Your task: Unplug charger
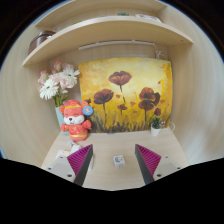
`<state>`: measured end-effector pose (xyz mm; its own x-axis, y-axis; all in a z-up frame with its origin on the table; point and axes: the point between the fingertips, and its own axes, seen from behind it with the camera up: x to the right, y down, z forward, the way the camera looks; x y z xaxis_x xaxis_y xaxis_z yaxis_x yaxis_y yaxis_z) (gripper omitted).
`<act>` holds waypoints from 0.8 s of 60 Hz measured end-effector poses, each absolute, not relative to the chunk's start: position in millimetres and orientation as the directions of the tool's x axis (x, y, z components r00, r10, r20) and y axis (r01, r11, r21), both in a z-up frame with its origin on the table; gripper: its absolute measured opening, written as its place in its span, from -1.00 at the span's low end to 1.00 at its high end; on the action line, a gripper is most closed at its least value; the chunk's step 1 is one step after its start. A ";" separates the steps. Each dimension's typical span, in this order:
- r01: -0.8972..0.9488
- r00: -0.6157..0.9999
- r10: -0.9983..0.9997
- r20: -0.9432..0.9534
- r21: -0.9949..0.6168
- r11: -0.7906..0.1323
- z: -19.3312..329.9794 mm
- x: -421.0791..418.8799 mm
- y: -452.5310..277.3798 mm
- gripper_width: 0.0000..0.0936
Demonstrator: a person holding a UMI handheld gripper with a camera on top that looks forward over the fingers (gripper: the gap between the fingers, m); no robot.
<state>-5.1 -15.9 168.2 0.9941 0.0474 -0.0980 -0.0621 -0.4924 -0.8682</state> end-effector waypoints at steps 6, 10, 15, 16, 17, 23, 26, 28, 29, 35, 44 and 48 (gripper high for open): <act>-0.058 0.995 0.044 -0.090 -0.878 -0.476 187.3 -12.9 -54.0 0.81; -0.032 0.998 0.036 -0.056 -0.882 -0.471 192.9 -16.6 -78.8 0.82; 0.017 0.999 0.052 -0.008 -0.887 -0.462 198.0 -21.9 -105.7 0.82; 0.023 0.998 0.055 -0.003 -0.886 -0.463 198.4 -23.4 -111.0 0.82; 0.027 0.998 0.059 0.000 -0.886 -0.463 199.4 -25.6 -116.1 0.82; 0.045 0.997 0.079 0.010 -0.890 -0.453 205.2 -32.8 -140.6 0.84; 0.040 0.997 0.078 0.005 -0.889 -0.457 204.8 -35.3 -151.3 0.84; 0.036 0.997 0.081 -0.001 -0.888 -0.458 204.5 -36.9 -157.6 0.84; 0.032 0.997 0.079 -0.005 -0.888 -0.459 202.8 -38.3 -160.8 0.84; 0.028 0.998 0.062 -0.002 -0.881 -0.472 197.7 -33.7 -175.6 0.84; 0.018 0.998 0.057 -0.011 -0.870 -0.492 190.8 -34.0 -194.1 0.84; 0.011 0.999 0.049 -0.015 -0.867 -0.497 187.6 -31.4 -199.1 0.84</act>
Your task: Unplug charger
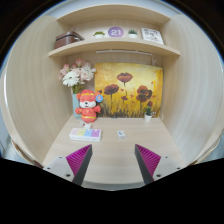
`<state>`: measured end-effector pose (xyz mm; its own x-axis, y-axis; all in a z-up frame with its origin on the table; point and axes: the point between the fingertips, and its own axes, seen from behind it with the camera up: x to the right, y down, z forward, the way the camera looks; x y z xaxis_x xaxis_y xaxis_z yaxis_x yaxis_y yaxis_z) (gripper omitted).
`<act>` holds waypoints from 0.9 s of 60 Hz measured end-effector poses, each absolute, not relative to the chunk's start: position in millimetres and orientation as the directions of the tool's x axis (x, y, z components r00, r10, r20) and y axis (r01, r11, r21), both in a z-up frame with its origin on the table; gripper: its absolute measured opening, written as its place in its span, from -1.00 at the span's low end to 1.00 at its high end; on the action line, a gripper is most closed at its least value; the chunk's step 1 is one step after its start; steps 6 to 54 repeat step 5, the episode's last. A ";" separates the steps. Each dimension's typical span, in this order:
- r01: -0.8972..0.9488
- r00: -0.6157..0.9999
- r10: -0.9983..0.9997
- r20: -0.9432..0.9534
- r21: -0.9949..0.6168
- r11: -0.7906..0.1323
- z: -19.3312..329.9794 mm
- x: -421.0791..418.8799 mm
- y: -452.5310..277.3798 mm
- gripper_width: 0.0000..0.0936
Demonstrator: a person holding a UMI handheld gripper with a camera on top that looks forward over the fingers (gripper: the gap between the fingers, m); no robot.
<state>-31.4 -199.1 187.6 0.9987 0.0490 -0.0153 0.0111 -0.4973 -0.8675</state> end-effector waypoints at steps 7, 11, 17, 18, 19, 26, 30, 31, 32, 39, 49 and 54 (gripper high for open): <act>0.008 0.999 0.043 -0.016 -0.866 -0.501 185.7 -29.8 -201.8 0.83; 0.008 0.999 0.043 -0.016 -0.866 -0.501 185.7 -29.8 -201.8 0.83; 0.008 0.999 0.043 -0.016 -0.866 -0.501 185.7 -29.8 -201.8 0.83; 0.008 0.999 0.043 -0.016 -0.866 -0.501 185.7 -29.8 -201.8 0.83; 0.008 0.999 0.043 -0.016 -0.866 -0.501 185.7 -29.8 -201.8 0.83; 0.008 0.999 0.043 -0.016 -0.866 -0.501 185.7 -29.8 -201.8 0.83; 0.008 0.999 0.043 -0.016 -0.866 -0.501 185.7 -29.8 -201.8 0.83; 0.008 0.999 0.043 -0.016 -0.866 -0.501 185.7 -29.8 -201.8 0.83; 0.008 0.999 0.043 -0.016 -0.866 -0.501 185.7 -29.8 -201.8 0.83; 0.008 0.999 0.043 -0.016 -0.866 -0.501 185.7 -29.8 -201.8 0.83; 0.008 0.999 0.043 -0.016 -0.866 -0.501 185.7 -29.8 -201.8 0.83; 0.008 0.999 0.043 -0.016 -0.866 -0.501 185.7 -29.8 -201.8 0.83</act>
